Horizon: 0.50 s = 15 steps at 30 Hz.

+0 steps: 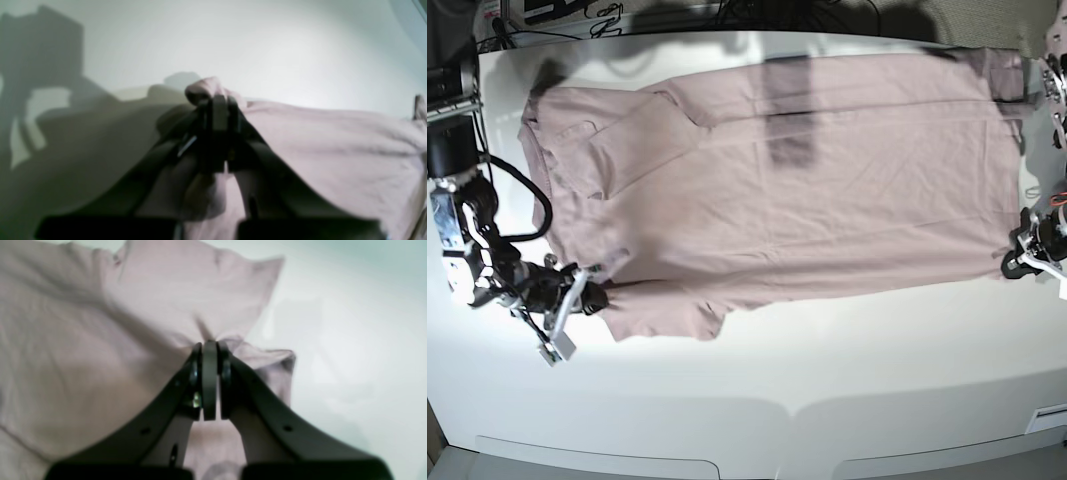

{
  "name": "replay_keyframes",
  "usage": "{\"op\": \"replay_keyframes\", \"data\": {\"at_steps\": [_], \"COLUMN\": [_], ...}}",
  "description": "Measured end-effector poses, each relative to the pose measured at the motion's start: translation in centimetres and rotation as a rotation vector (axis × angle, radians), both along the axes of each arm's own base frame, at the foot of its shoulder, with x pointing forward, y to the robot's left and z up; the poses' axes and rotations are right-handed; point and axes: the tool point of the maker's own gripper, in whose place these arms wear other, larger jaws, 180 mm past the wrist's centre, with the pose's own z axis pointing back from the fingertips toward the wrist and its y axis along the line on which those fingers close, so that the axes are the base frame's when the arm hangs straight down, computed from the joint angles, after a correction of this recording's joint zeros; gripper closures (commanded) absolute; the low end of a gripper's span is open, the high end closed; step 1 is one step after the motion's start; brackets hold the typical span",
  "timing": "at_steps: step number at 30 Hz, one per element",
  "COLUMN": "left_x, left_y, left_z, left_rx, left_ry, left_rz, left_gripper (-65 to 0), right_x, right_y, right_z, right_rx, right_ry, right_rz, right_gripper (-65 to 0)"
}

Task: Fold the T-shirt properly
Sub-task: 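Lift the hem and fold it over toward the collar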

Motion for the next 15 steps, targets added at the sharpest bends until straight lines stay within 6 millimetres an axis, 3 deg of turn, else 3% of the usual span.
{"op": "replay_keyframes", "data": {"at_steps": [4, 10, 15], "left_x": [-0.4, -3.7, -6.2], "left_y": [0.0, -1.8, -1.7], "left_z": [2.1, 4.1, 5.1], "left_rx": [0.03, 0.17, 0.264], "left_ry": [-0.065, -0.117, -0.111], "left_rz": [-0.042, -0.193, -0.228], "left_gripper": [0.0, 0.0, 0.0], "right_x": [-1.6, -2.8, -5.8], "right_y": [-0.9, -3.0, -3.9], "right_z": [0.4, 2.8, 2.8], "right_rx": [-0.028, 0.074, 0.066], "right_ry": [-0.015, -0.093, -0.087], "right_rz": [-0.015, -0.132, -0.158], "right_gripper": [0.0, 0.0, 0.0]}}
